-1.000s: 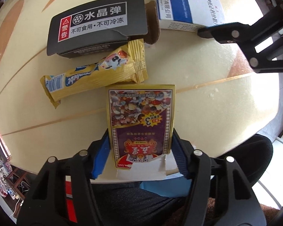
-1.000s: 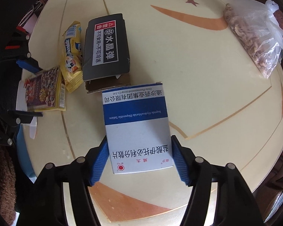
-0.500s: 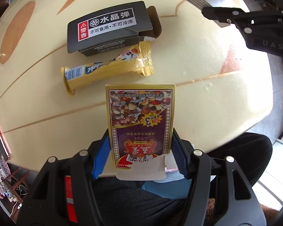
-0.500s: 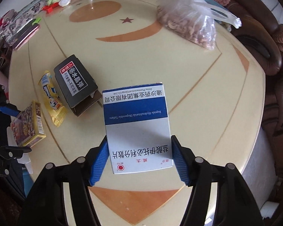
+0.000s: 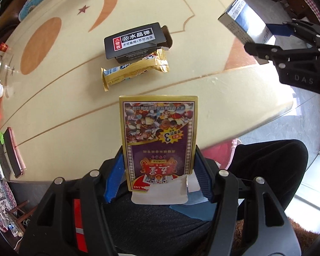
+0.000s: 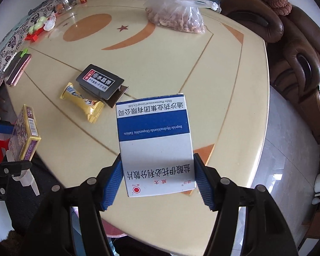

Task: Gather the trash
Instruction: 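Carry the card box and medicine box with both tools to the pink bin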

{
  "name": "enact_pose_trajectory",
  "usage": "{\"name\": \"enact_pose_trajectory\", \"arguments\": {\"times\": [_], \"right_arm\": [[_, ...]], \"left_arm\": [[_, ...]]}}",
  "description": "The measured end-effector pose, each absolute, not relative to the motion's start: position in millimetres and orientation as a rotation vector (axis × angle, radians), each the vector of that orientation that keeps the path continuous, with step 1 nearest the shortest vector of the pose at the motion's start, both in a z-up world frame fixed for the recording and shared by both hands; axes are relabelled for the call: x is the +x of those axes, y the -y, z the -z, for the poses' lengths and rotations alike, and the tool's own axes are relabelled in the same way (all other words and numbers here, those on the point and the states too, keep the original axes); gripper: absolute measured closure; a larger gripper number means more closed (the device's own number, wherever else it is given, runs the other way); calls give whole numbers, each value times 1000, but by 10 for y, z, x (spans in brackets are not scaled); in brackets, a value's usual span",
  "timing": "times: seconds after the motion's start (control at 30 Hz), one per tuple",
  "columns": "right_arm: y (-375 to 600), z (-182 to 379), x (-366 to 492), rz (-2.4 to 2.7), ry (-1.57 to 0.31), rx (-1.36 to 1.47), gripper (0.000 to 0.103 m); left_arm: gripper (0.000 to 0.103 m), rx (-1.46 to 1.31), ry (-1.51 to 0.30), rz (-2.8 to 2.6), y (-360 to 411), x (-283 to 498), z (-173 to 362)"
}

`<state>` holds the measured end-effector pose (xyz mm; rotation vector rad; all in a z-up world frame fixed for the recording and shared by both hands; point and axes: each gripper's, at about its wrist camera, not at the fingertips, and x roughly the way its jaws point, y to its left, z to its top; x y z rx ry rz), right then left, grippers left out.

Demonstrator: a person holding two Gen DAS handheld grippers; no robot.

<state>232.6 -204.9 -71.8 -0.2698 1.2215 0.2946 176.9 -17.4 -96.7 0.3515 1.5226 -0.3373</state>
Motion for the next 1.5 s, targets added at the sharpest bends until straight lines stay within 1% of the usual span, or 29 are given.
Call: {"name": "enact_pose_trajectory", "arguments": {"times": [0.4, 0.63, 0.9, 1.17, 1.5], "right_arm": [[1884, 178, 1422, -292, -1142, -219, 41], [1793, 100, 937, -292, -1121, -213, 41], [1706, 237, 505, -272, -1104, -210, 41], [1673, 431, 273, -250, -1096, -201, 41], [1622, 890, 23, -200, -1087, -181, 41]], "left_arm": [[43, 405, -1418, 394, 164, 1177, 614], [43, 385, -1370, 429, 166, 912, 630], [43, 404, -1319, 453, 271, 593, 790], [43, 450, -1292, 464, 353, 358, 1061], [43, 403, -1316, 460, 356, 267, 1547]]}}
